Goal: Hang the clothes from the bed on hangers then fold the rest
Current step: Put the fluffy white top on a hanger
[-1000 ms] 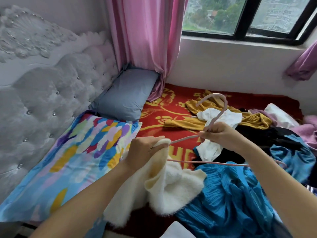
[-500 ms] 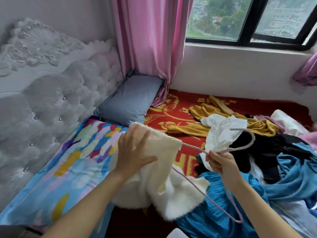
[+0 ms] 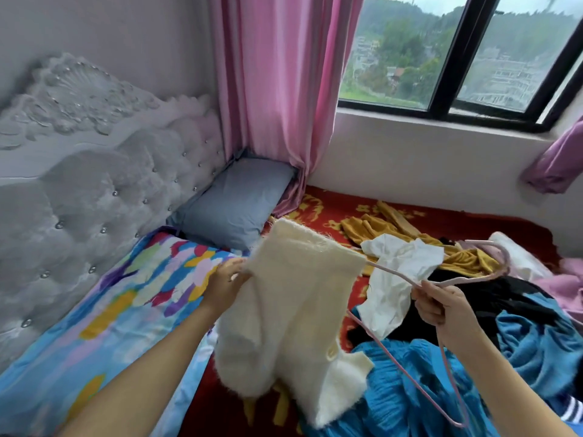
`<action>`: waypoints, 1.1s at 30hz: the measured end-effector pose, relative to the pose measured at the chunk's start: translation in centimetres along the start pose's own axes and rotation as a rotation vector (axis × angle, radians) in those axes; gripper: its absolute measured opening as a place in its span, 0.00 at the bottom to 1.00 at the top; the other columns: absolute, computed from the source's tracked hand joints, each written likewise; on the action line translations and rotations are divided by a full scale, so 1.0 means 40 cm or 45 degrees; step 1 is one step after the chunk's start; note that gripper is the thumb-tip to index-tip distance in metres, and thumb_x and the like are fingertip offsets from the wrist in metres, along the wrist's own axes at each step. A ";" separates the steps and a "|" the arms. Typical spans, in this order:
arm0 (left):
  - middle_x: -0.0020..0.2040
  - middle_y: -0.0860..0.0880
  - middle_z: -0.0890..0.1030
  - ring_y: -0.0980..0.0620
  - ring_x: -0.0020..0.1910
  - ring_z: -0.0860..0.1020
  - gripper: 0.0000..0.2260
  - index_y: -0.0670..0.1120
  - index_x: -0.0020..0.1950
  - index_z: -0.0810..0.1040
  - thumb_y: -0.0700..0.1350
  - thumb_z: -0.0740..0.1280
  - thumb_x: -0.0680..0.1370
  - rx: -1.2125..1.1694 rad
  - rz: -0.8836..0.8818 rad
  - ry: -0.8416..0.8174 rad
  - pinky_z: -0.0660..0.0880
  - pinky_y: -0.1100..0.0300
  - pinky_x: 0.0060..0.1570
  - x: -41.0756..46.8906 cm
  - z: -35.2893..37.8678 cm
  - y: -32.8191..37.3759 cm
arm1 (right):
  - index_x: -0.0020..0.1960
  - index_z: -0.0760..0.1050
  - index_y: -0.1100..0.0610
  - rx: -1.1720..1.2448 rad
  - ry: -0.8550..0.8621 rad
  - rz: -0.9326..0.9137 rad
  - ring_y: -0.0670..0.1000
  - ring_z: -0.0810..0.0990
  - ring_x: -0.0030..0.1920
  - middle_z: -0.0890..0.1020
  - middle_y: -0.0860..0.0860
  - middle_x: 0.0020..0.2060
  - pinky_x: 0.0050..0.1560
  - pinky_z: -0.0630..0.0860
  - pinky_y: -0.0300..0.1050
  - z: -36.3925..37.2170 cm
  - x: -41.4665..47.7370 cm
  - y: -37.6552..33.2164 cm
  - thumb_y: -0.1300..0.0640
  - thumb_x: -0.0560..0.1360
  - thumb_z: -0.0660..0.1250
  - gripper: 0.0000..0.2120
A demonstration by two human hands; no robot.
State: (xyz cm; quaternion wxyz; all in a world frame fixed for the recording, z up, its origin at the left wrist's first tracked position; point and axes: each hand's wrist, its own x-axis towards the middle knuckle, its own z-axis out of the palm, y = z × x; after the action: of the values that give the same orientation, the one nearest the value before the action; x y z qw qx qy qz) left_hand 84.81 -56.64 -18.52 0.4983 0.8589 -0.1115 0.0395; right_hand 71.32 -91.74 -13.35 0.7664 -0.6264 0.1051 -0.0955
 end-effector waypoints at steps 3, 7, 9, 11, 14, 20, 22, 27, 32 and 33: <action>0.39 0.54 0.80 0.64 0.38 0.77 0.36 0.45 0.49 0.82 0.75 0.61 0.63 -0.079 0.118 0.055 0.69 0.76 0.40 0.006 -0.045 0.066 | 0.34 0.70 0.69 0.084 0.069 0.015 0.45 0.49 0.22 0.57 0.47 0.19 0.24 0.46 0.34 -0.049 -0.005 -0.013 0.63 0.80 0.52 0.19; 0.31 0.62 0.79 0.70 0.33 0.73 0.04 0.42 0.43 0.82 0.41 0.69 0.76 -0.002 0.317 0.254 0.67 0.78 0.36 0.070 -0.103 0.184 | 0.26 0.71 0.63 0.023 0.155 -0.011 0.48 0.48 0.23 0.55 0.49 0.20 0.25 0.45 0.34 -0.084 -0.007 -0.040 0.66 0.80 0.52 0.24; 0.36 0.62 0.80 0.71 0.34 0.74 0.05 0.39 0.46 0.83 0.37 0.67 0.76 0.042 0.410 0.373 0.66 0.80 0.38 0.095 -0.115 0.259 | 0.22 0.67 0.60 -0.213 0.169 -0.046 0.44 0.52 0.19 0.59 0.49 0.18 0.21 0.48 0.34 -0.074 -0.006 -0.041 0.65 0.79 0.57 0.25; 0.44 0.50 0.83 0.62 0.42 0.76 0.07 0.36 0.50 0.82 0.38 0.66 0.77 0.091 0.514 0.405 0.65 0.81 0.41 0.105 -0.109 0.328 | 0.24 0.65 0.59 -0.405 0.142 -0.057 0.42 0.58 0.17 0.62 0.49 0.18 0.20 0.53 0.31 -0.061 -0.004 -0.042 0.63 0.77 0.62 0.22; 0.50 0.42 0.83 0.54 0.48 0.77 0.11 0.37 0.52 0.82 0.43 0.66 0.77 0.175 0.608 0.411 0.67 0.75 0.45 0.108 -0.101 0.391 | 0.28 0.62 0.57 -0.194 0.214 -0.146 0.41 0.57 0.18 0.62 0.46 0.18 0.22 0.51 0.32 -0.069 -0.010 -0.055 0.65 0.77 0.61 0.20; 0.48 0.41 0.84 0.44 0.49 0.81 0.19 0.39 0.51 0.83 0.52 0.62 0.74 0.299 0.667 0.425 0.67 0.63 0.44 0.096 -0.106 0.431 | 0.26 0.59 0.56 -0.010 0.129 -0.117 0.42 0.55 0.17 0.59 0.47 0.18 0.21 0.50 0.32 -0.006 -0.027 -0.018 0.64 0.80 0.57 0.24; 0.51 0.42 0.83 0.45 0.51 0.81 0.18 0.40 0.53 0.83 0.51 0.61 0.74 0.339 0.699 0.388 0.67 0.63 0.44 0.085 -0.102 0.430 | 0.25 0.60 0.56 -0.071 0.147 -0.198 0.42 0.55 0.18 0.60 0.46 0.18 0.20 0.51 0.32 -0.002 -0.013 -0.043 0.66 0.78 0.59 0.23; 0.54 0.44 0.83 0.46 0.54 0.80 0.17 0.40 0.53 0.83 0.49 0.62 0.75 0.443 0.806 0.294 0.66 0.67 0.46 0.064 -0.109 0.418 | 0.27 0.59 0.56 -0.084 0.060 -0.057 0.42 0.55 0.16 0.59 0.46 0.17 0.20 0.49 0.32 -0.009 -0.007 -0.043 0.63 0.80 0.57 0.22; 0.56 0.46 0.81 0.47 0.56 0.78 0.29 0.41 0.53 0.83 0.63 0.57 0.72 0.436 0.785 0.173 0.71 0.61 0.55 0.024 -0.111 0.394 | 0.21 0.63 0.53 0.133 0.246 -0.214 0.42 0.56 0.16 0.61 0.45 0.17 0.23 0.47 0.33 -0.046 -0.020 -0.067 0.62 0.79 0.58 0.27; 0.59 0.44 0.80 0.45 0.59 0.77 0.32 0.40 0.55 0.82 0.66 0.58 0.71 0.480 0.836 0.099 0.71 0.55 0.58 0.024 -0.112 0.393 | 0.20 0.64 0.53 0.140 0.232 -0.213 0.42 0.55 0.16 0.61 0.45 0.17 0.24 0.46 0.35 -0.041 -0.025 -0.064 0.62 0.79 0.57 0.28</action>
State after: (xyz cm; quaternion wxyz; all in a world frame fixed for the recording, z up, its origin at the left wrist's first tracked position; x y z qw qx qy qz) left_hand 82.30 -60.44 -2.78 0.2964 0.8519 -0.3526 0.2493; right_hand 69.88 -93.50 -11.13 0.7762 -0.5788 0.1164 -0.2211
